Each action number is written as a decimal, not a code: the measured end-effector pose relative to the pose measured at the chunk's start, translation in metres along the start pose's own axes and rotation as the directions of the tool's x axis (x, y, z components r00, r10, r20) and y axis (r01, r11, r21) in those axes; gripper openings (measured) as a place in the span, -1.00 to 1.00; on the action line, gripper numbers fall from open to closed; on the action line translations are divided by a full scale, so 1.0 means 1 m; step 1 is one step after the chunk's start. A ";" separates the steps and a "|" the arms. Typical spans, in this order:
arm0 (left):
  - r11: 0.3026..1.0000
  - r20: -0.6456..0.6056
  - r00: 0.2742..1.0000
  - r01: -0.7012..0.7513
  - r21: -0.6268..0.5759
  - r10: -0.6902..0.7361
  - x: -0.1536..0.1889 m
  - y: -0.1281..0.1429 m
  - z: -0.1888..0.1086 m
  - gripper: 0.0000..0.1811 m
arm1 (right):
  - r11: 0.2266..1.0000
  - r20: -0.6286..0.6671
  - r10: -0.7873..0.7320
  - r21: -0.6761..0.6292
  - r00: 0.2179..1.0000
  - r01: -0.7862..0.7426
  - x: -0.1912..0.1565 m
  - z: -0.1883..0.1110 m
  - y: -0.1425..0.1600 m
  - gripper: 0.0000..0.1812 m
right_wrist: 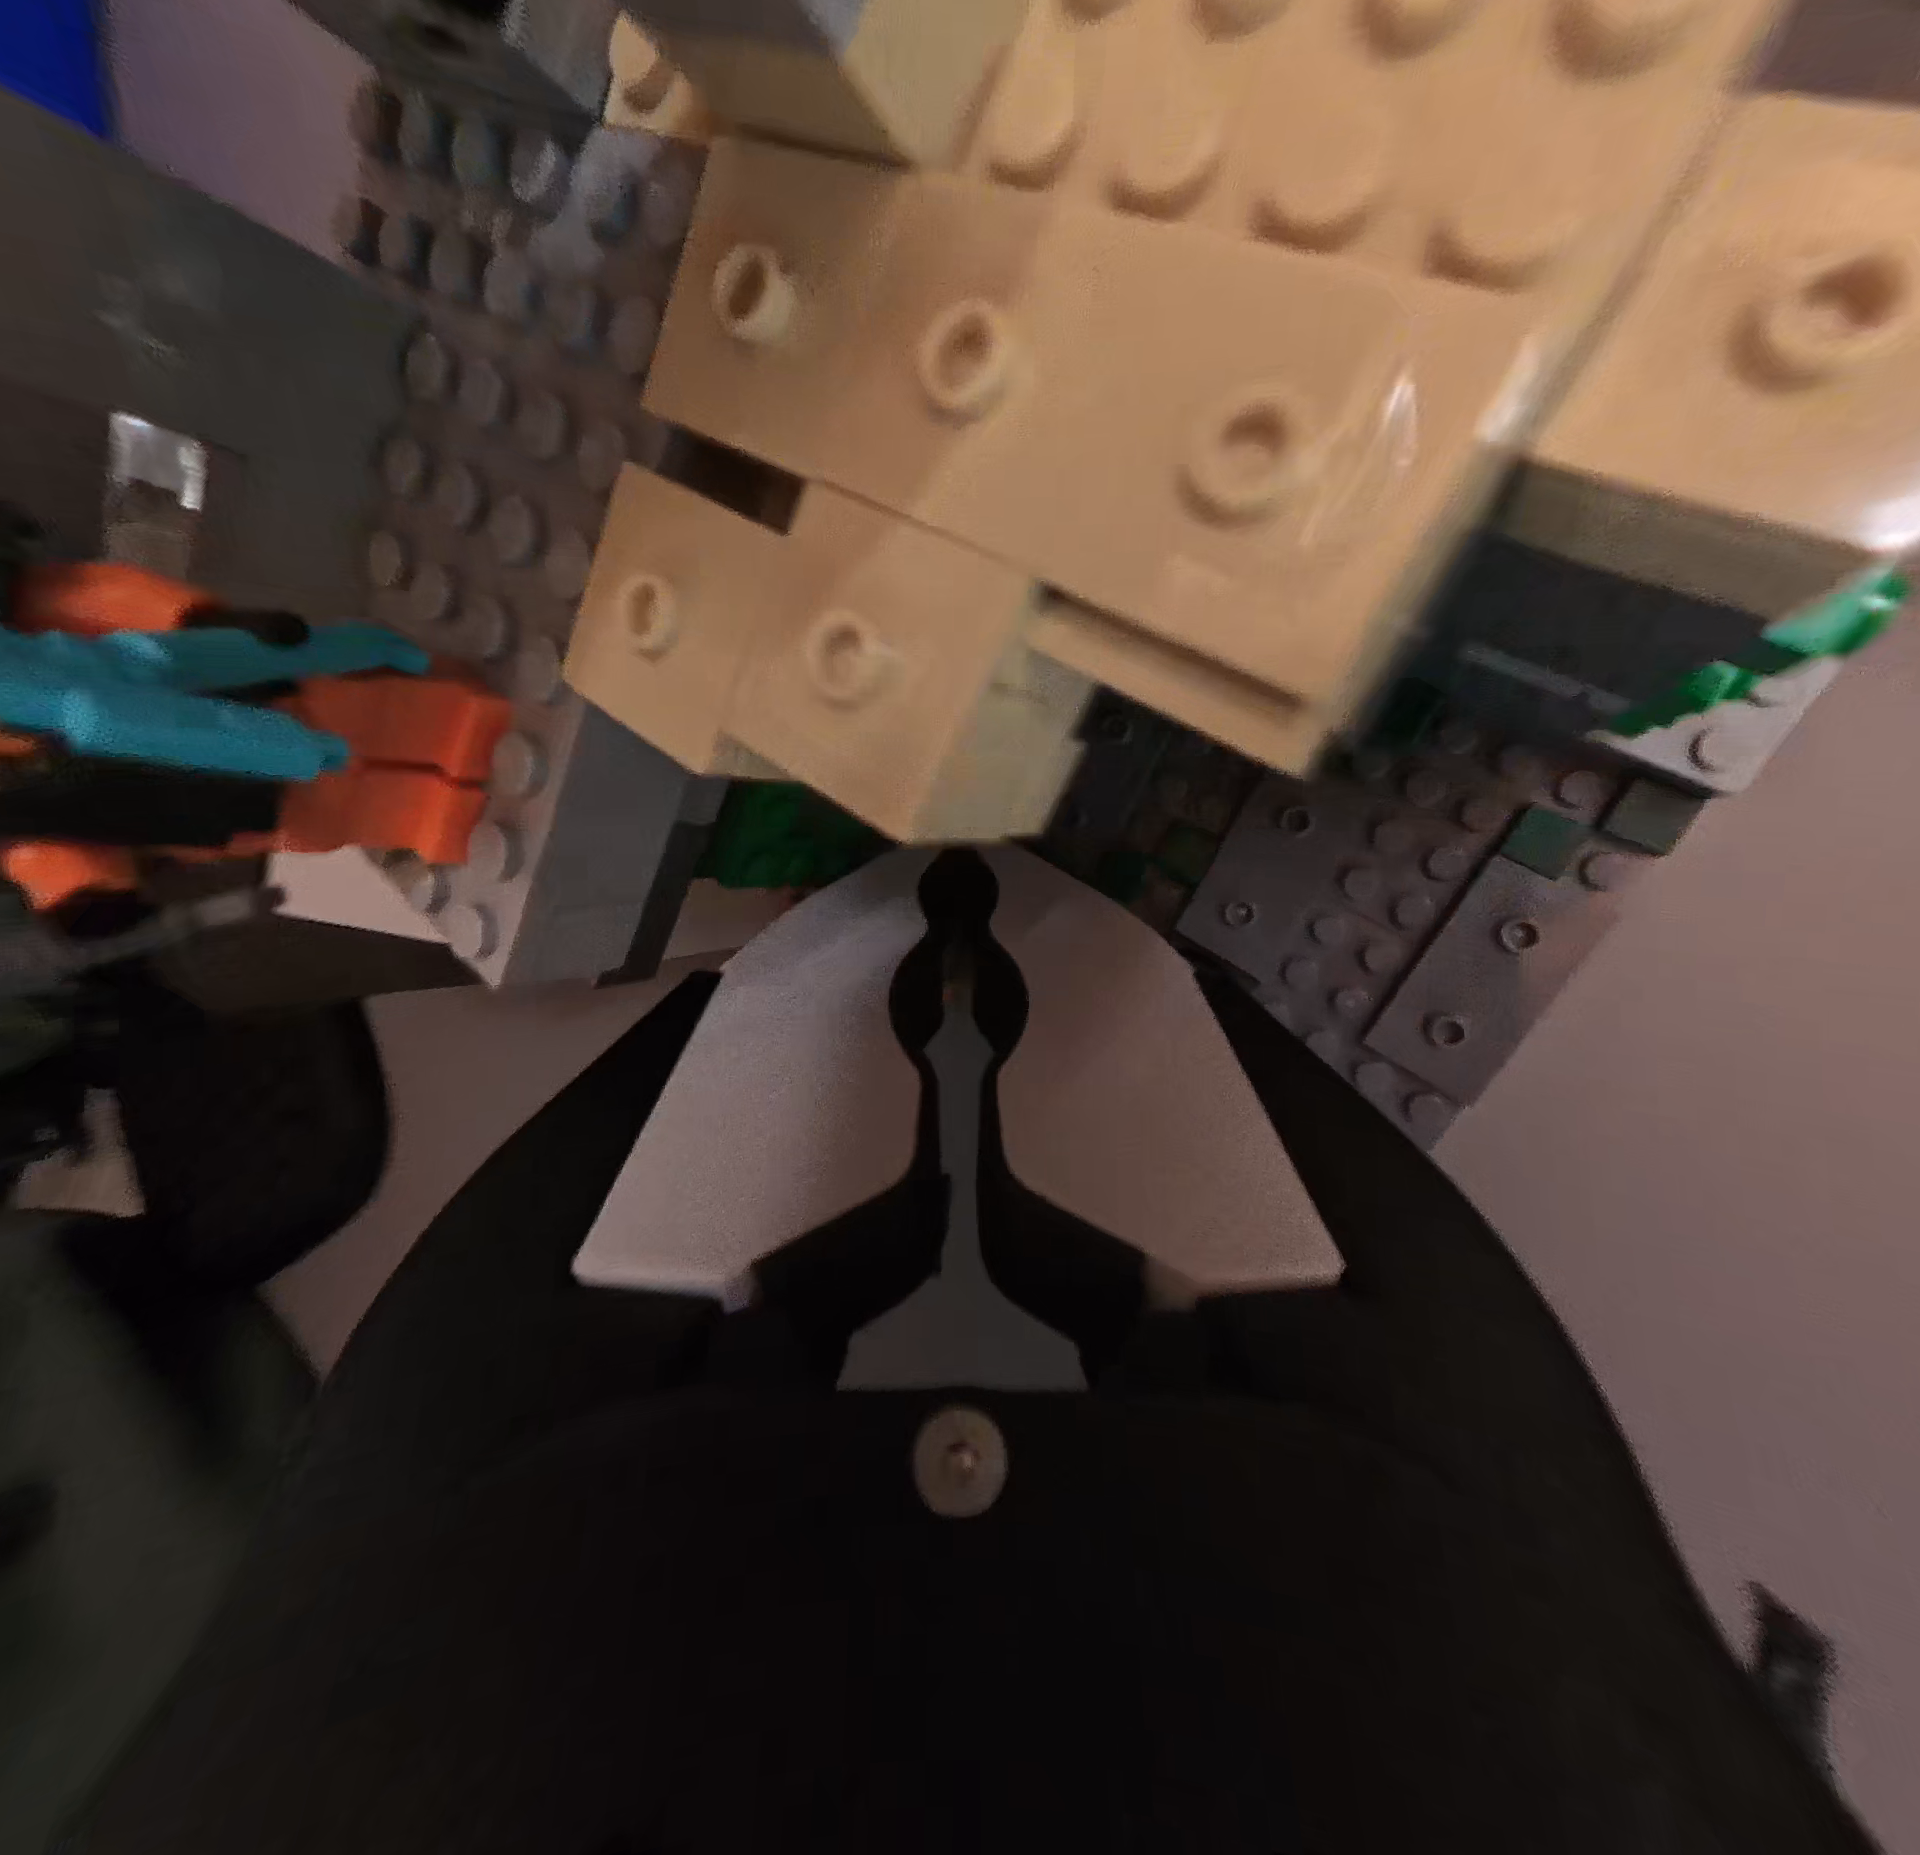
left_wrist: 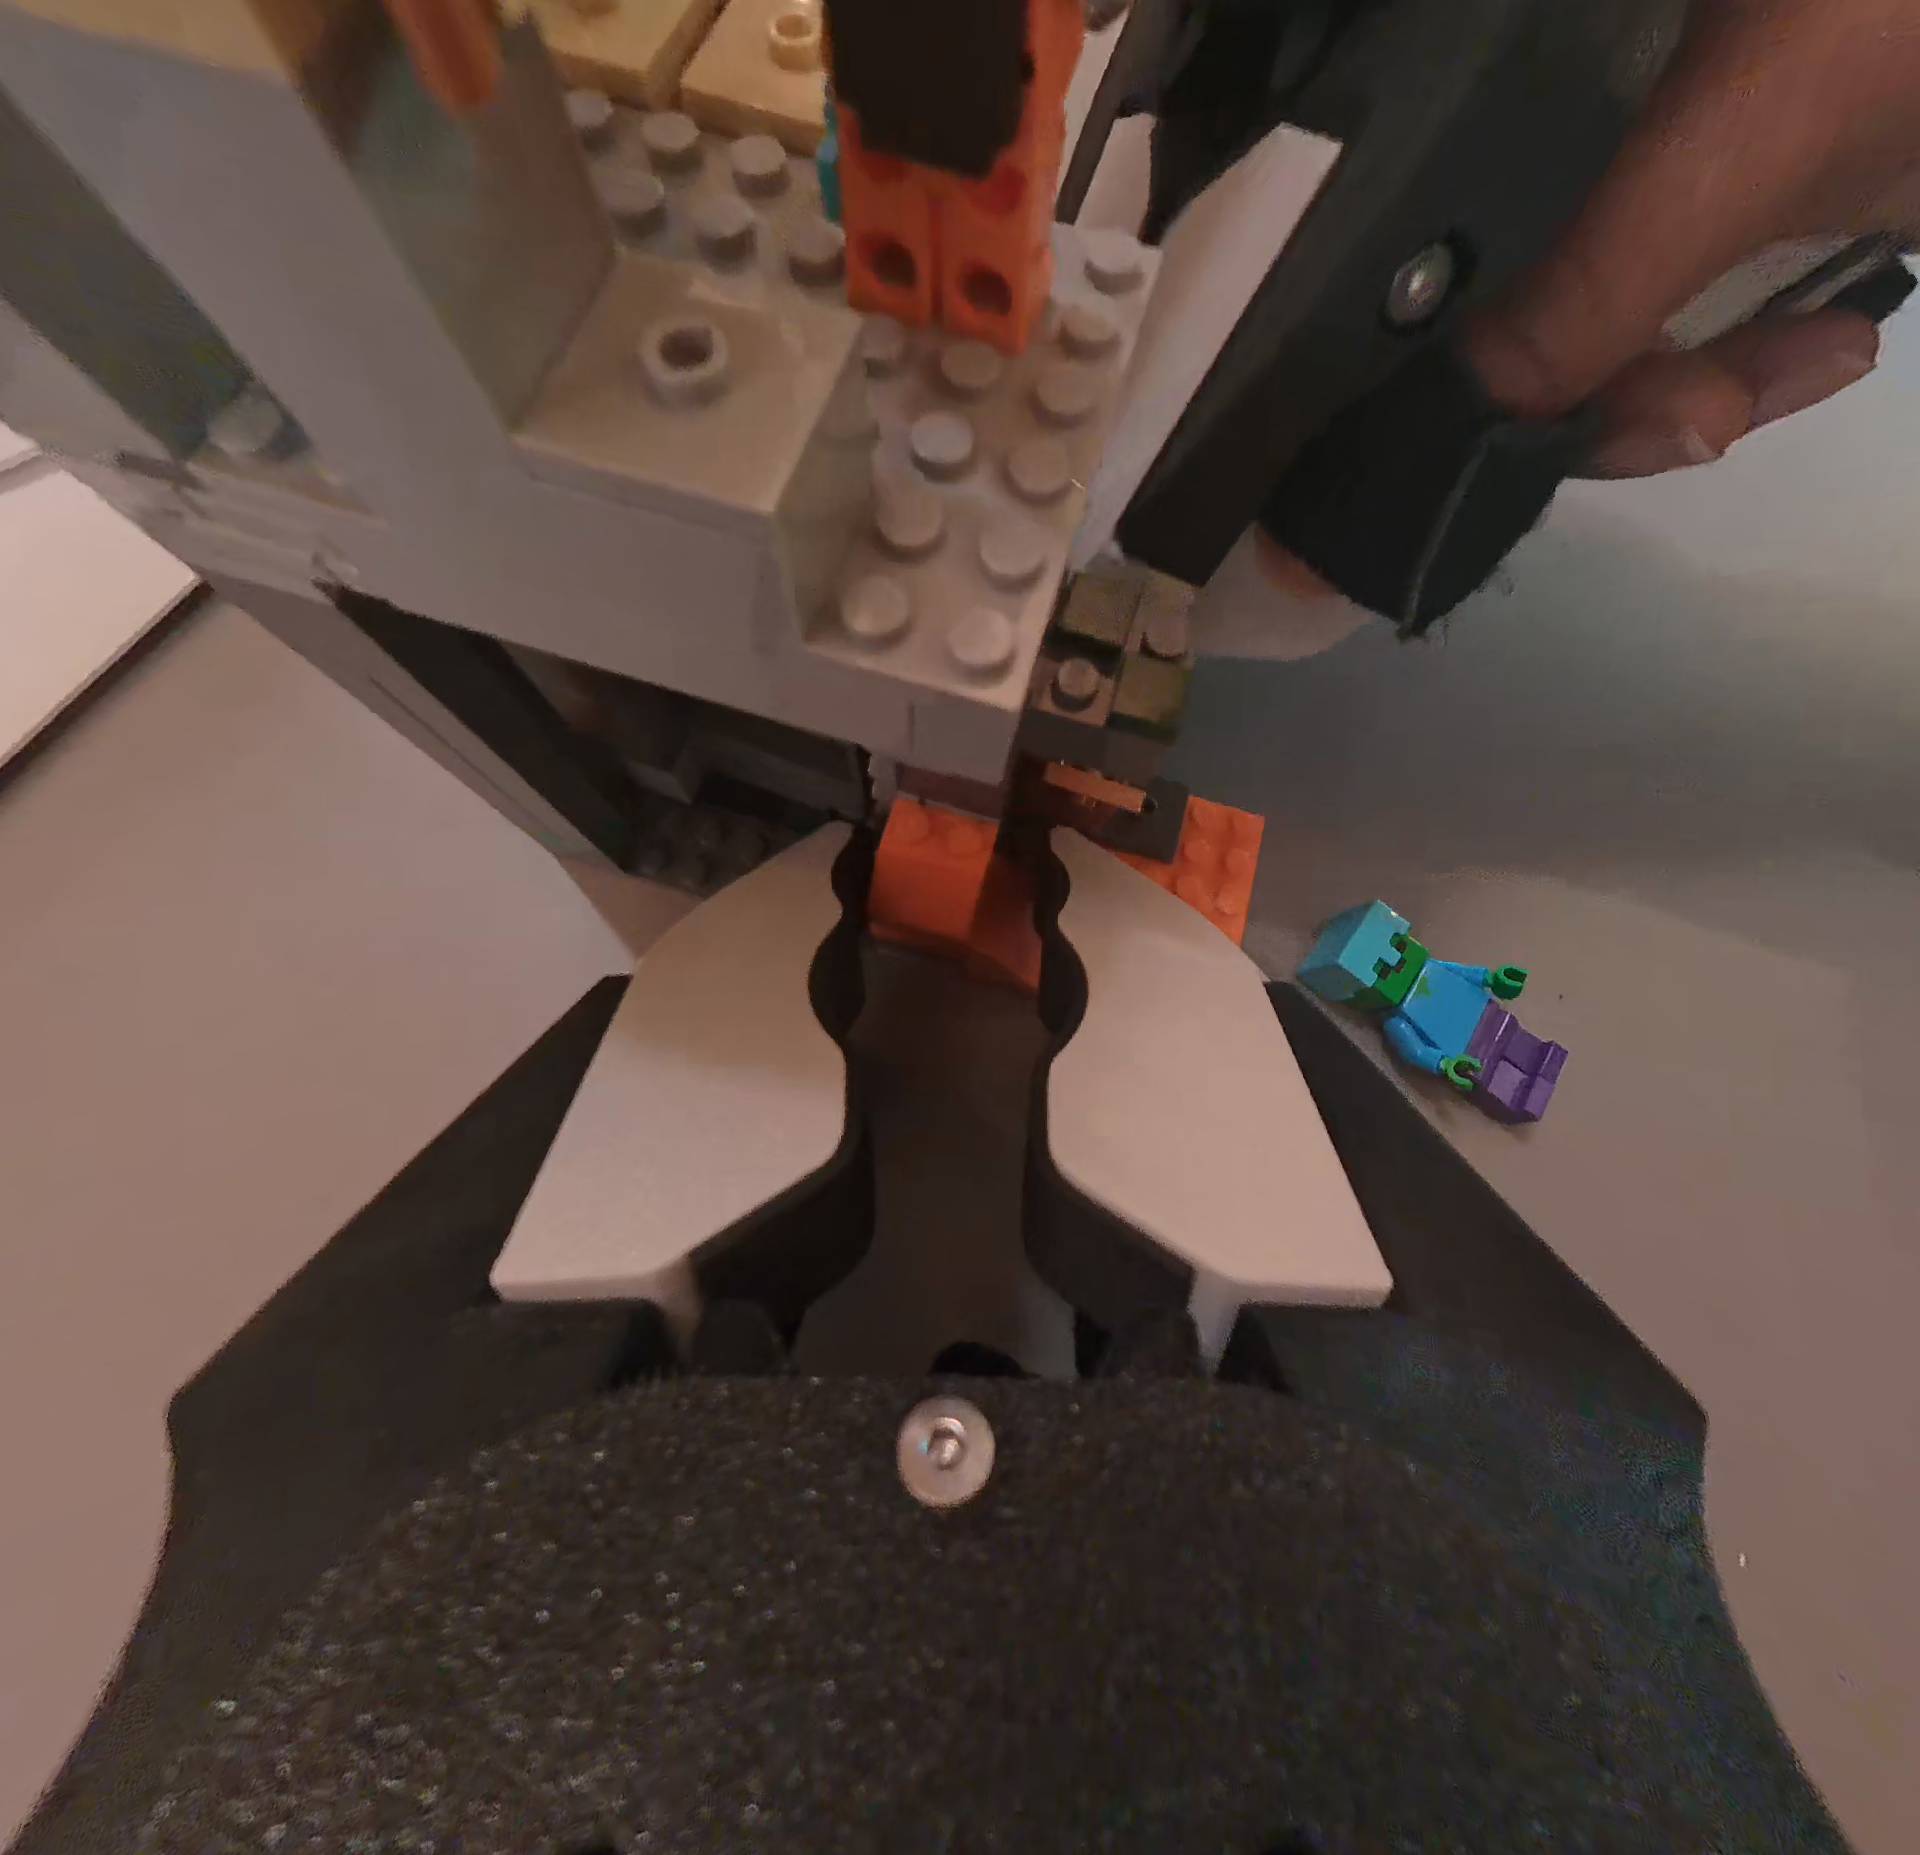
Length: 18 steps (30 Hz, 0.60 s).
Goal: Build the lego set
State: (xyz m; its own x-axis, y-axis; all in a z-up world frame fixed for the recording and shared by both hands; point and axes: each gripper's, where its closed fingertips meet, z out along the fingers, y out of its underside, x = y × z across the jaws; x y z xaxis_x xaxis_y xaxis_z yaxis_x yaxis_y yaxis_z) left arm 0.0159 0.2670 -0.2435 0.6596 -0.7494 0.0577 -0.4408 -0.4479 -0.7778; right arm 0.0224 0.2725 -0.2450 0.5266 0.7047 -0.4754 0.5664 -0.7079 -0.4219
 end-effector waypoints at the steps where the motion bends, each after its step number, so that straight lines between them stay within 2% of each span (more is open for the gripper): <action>1: 1.000 -0.003 1.000 0.000 0.000 0.000 0.000 0.000 0.000 -0.67 | 1.000 0.050 0.022 0.018 0.999 -0.023 -0.003 -0.003 -0.002 -1.00; 4: 1.000 -0.019 1.000 -0.025 -0.002 0.025 0.001 0.001 -0.001 -0.67 | 0.997 0.081 0.009 0.077 0.997 -0.015 -0.004 -0.016 -0.006 -1.00; 9: 0.995 -0.082 0.992 -0.097 -0.003 0.096 0.001 0.005 -0.006 -0.68 | 0.982 0.127 -0.110 0.170 0.986 0.087 -0.016 -0.035 -0.009 -1.00; 14: 0.983 -0.168 0.968 -0.185 0.007 0.184 0.002 0.011 -0.014 -0.68 | 0.939 0.040 -0.309 0.172 0.950 0.298 -0.017 -0.034 0.001 -0.98; 18: 0.968 -0.184 0.951 -0.249 0.028 0.250 0.003 0.013 -0.017 -0.67 | 0.896 -0.002 -0.417 0.164 0.909 0.412 -0.021 -0.031 0.009 -0.94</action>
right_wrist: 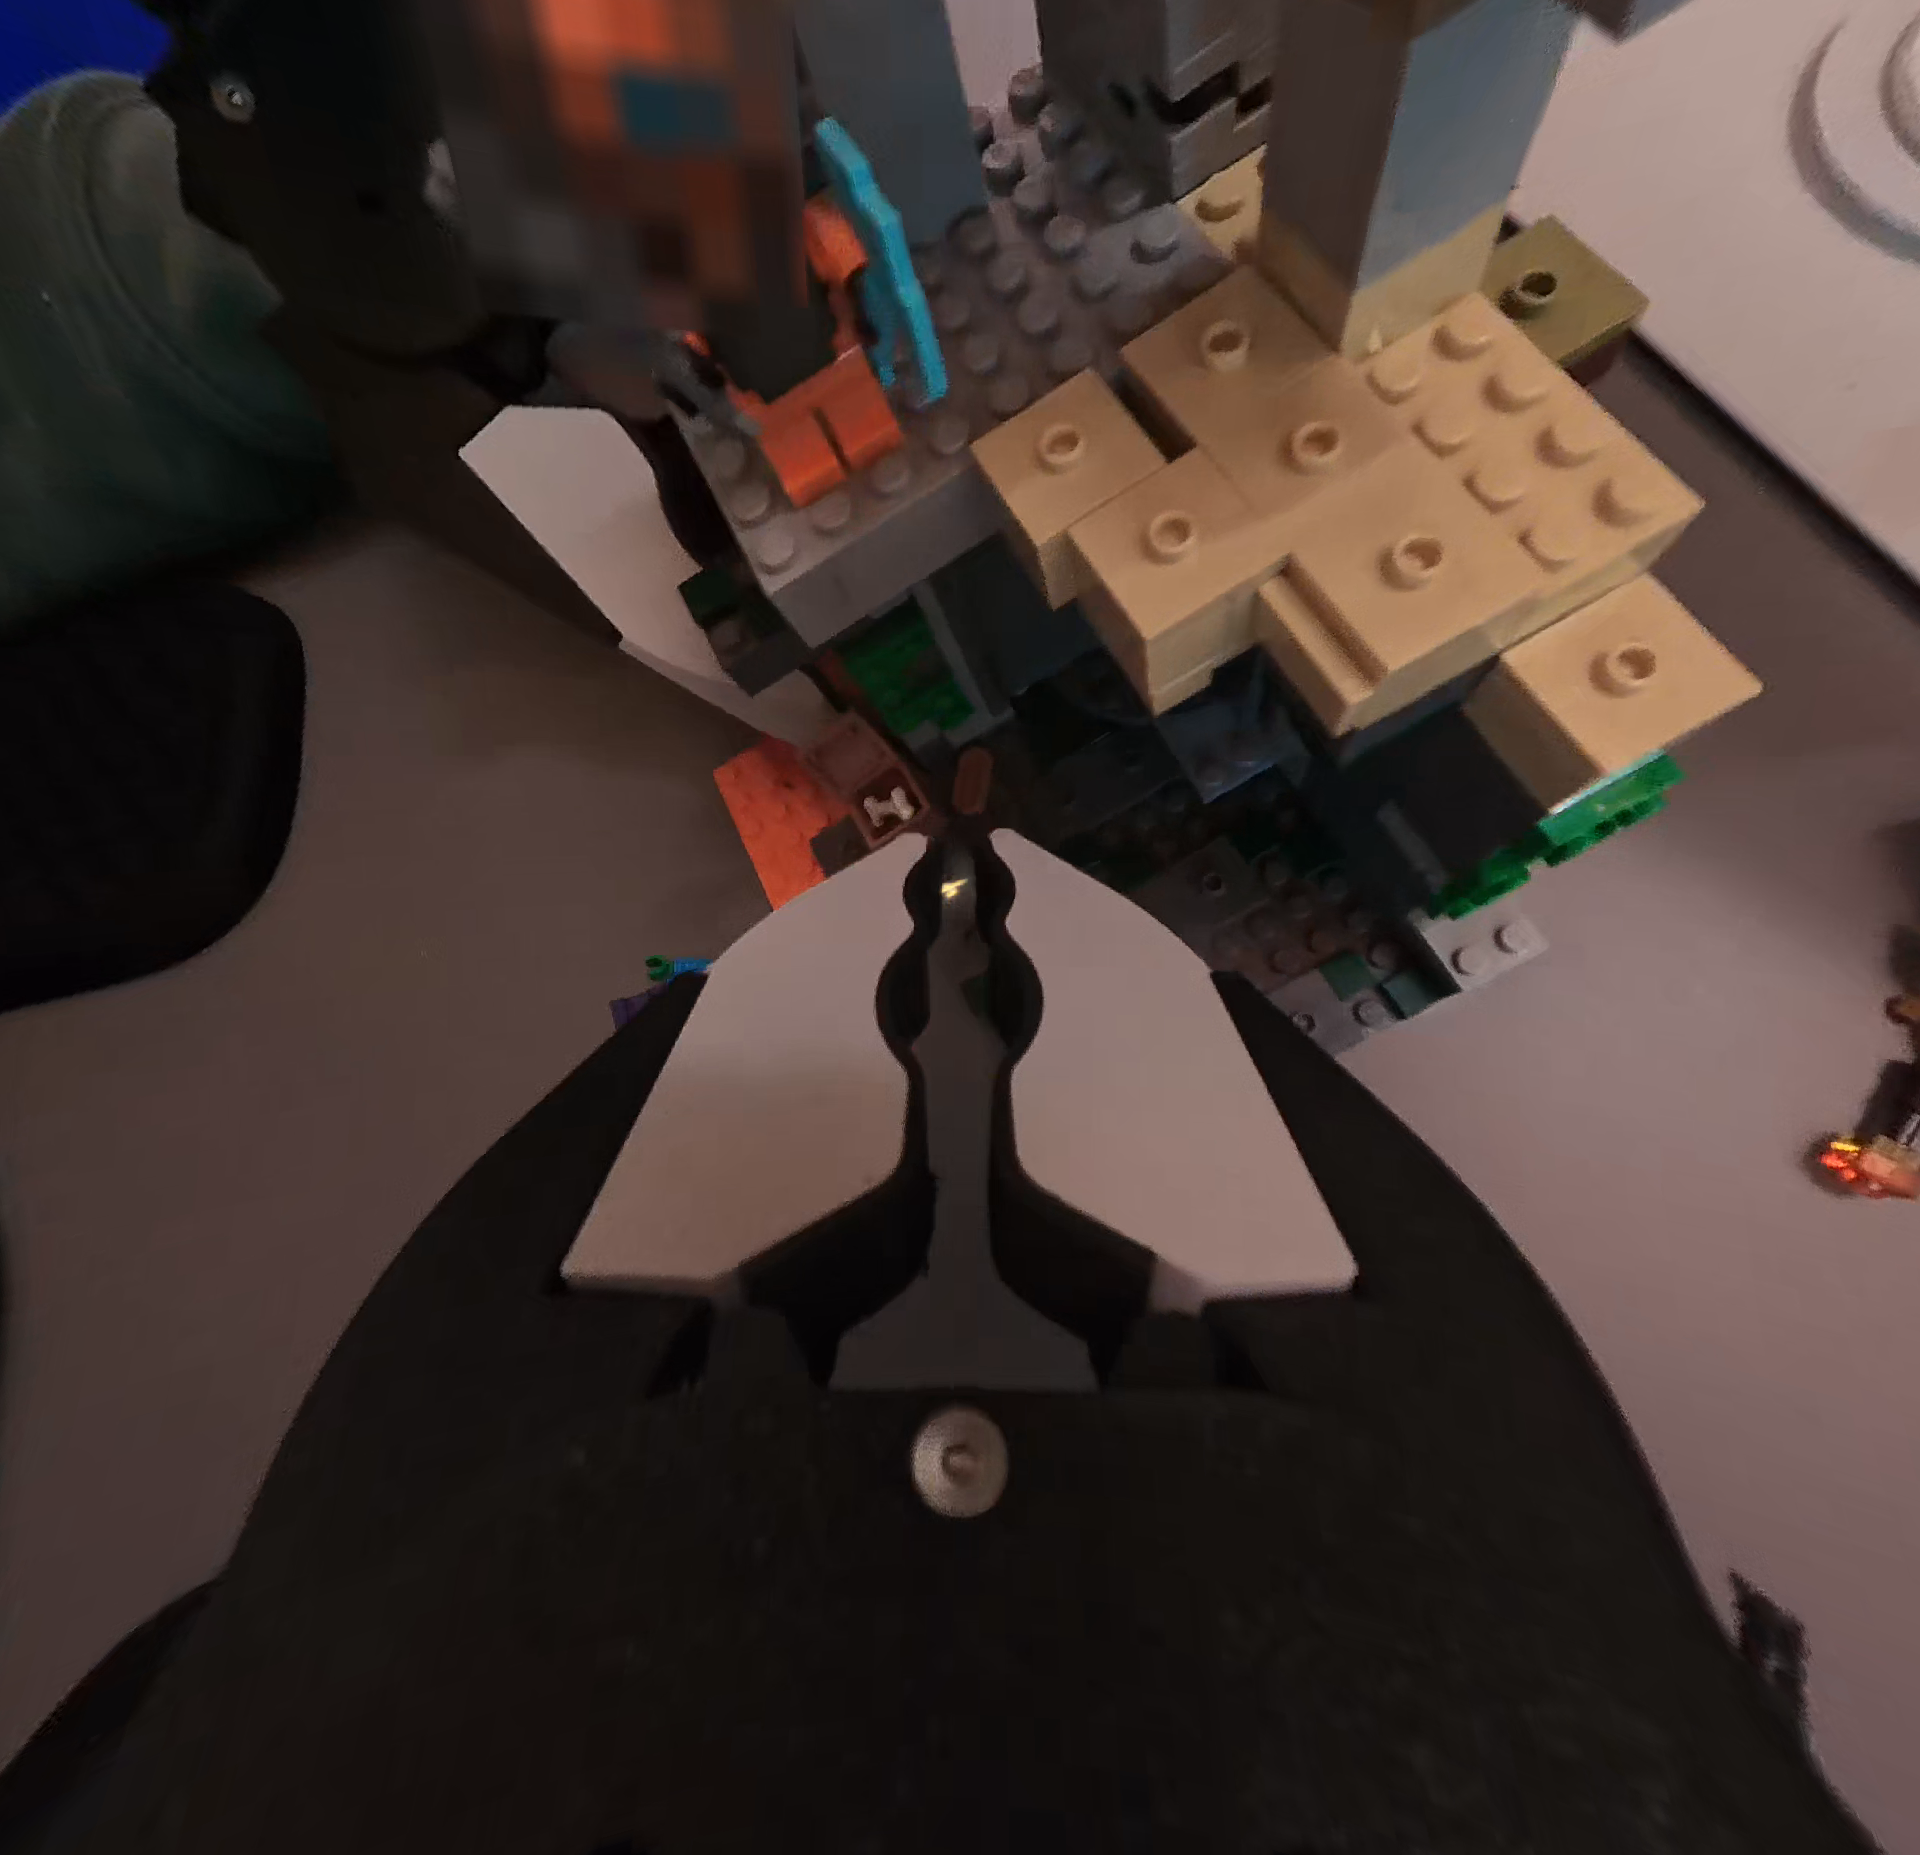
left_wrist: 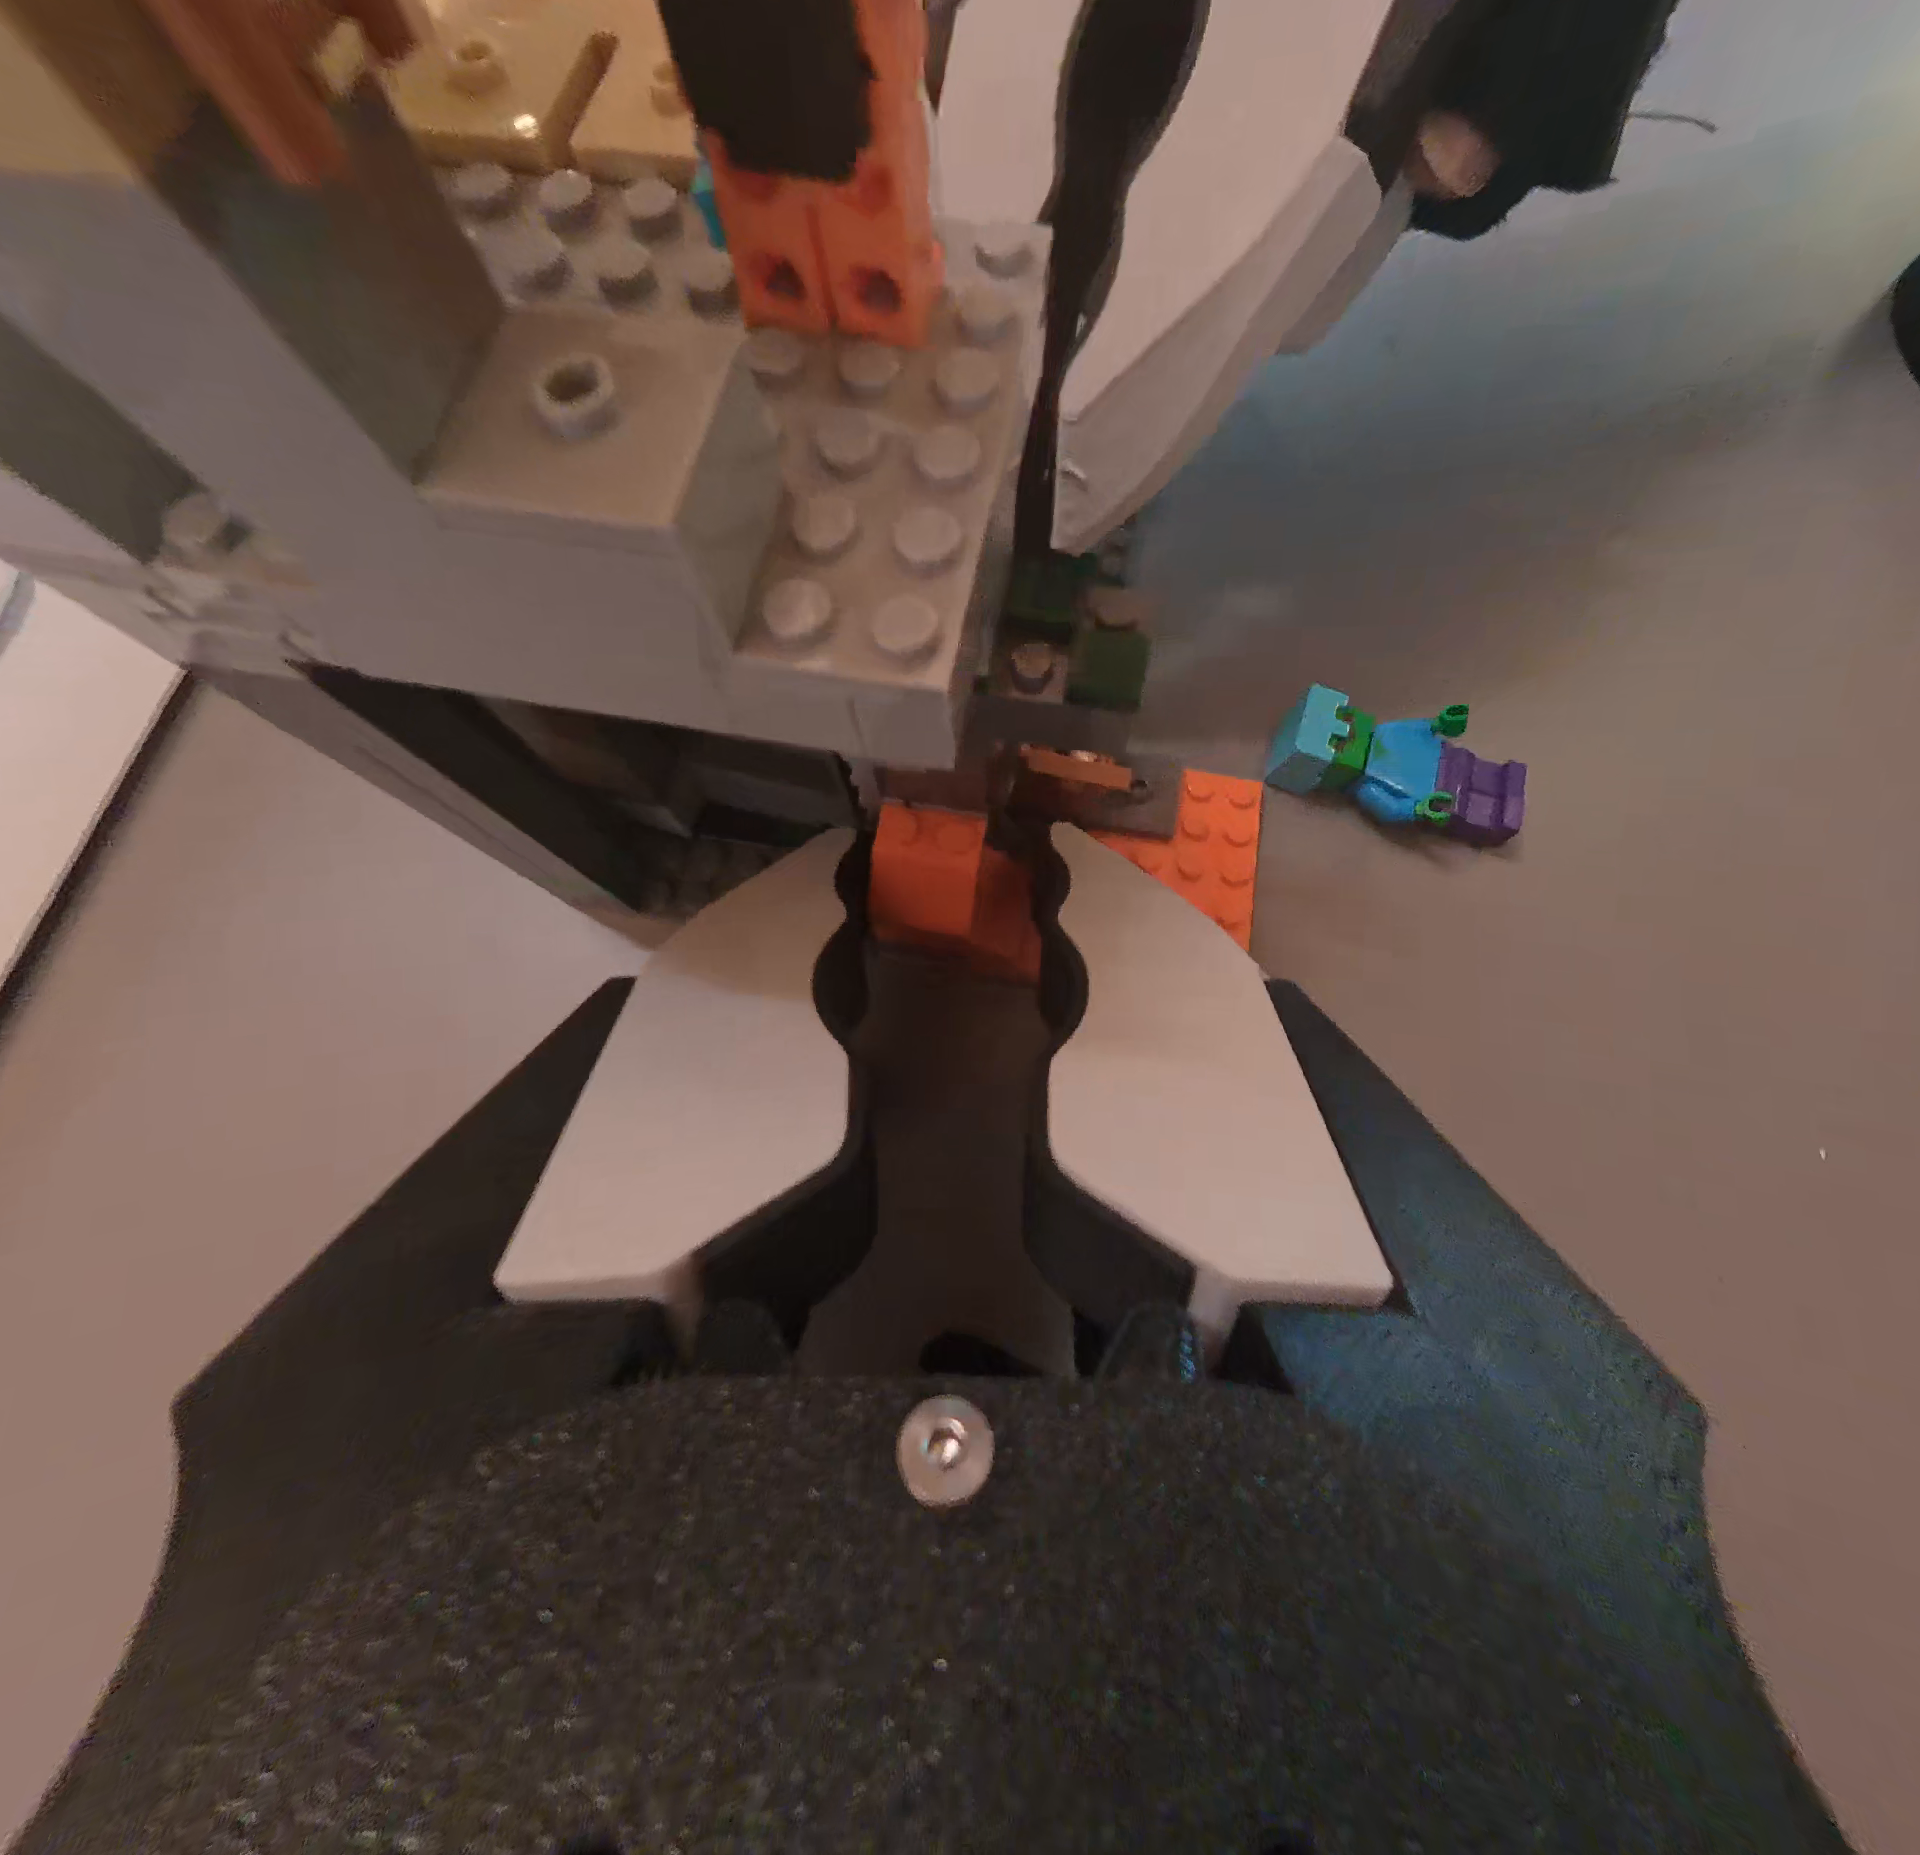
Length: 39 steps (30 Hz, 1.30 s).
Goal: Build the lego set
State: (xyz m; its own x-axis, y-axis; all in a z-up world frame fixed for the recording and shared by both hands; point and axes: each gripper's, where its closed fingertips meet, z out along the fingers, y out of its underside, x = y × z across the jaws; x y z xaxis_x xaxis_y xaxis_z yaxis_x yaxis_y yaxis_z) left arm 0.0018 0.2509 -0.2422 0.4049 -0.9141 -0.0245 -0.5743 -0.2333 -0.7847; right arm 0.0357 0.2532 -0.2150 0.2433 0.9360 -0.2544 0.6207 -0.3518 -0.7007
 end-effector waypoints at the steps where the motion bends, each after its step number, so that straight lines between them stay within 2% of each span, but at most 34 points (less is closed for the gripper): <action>1: 1.000 0.004 1.000 -0.011 0.003 0.011 0.000 0.000 -0.001 -0.67 | 1.000 -0.001 -0.010 0.014 1.000 0.010 -0.001 -0.002 0.000 -0.94; 7: 0.998 0.036 0.997 -0.063 0.003 0.063 0.000 -0.002 -0.009 -0.68 | 0.995 -0.025 0.041 0.096 0.999 -0.038 0.012 -0.023 0.014 -0.95; 10: 0.997 0.064 0.995 -0.080 -0.016 0.081 -0.001 -0.002 -0.017 -0.68 | 0.989 -0.081 0.080 0.131 0.994 -0.069 0.026 -0.034 0.020 -0.94; 16: 0.987 0.126 0.981 -0.140 -0.085 0.150 -0.004 0.001 -0.033 -0.68 | 0.962 -0.146 0.110 0.263 0.983 -0.068 0.043 -0.048 -0.010 -0.84; 24: 0.974 0.184 0.961 -0.185 -0.131 0.207 0.000 -0.001 -0.044 -0.68 | 0.983 -0.088 0.059 0.181 0.994 -0.042 0.028 -0.021 -0.028 -0.82; 31: 0.975 0.192 0.961 -0.176 -0.135 0.200 0.001 0.001 -0.045 -0.69 | 0.967 0.075 0.077 0.239 0.994 -0.093 -0.006 -0.016 -0.044 -0.86; 33: 0.976 0.191 0.963 -0.168 -0.135 0.192 0.001 0.002 -0.045 -0.68 | 0.965 0.074 0.080 0.244 0.994 -0.096 -0.008 -0.016 -0.048 -0.86; 39: 0.973 0.224 0.952 -0.175 -0.152 0.207 0.001 0.003 -0.046 -0.68 | 0.909 0.186 0.301 0.240 0.935 -0.340 -0.009 -0.014 -0.056 -0.85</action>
State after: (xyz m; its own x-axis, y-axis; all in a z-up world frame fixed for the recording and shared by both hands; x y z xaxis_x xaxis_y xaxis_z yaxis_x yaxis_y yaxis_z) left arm -0.0319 0.2336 -0.2166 0.4261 -0.8446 -0.3241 -0.7380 -0.1173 -0.6645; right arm 0.0090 0.2643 -0.1639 0.2754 0.7721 -0.5728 0.3028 -0.6352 -0.7106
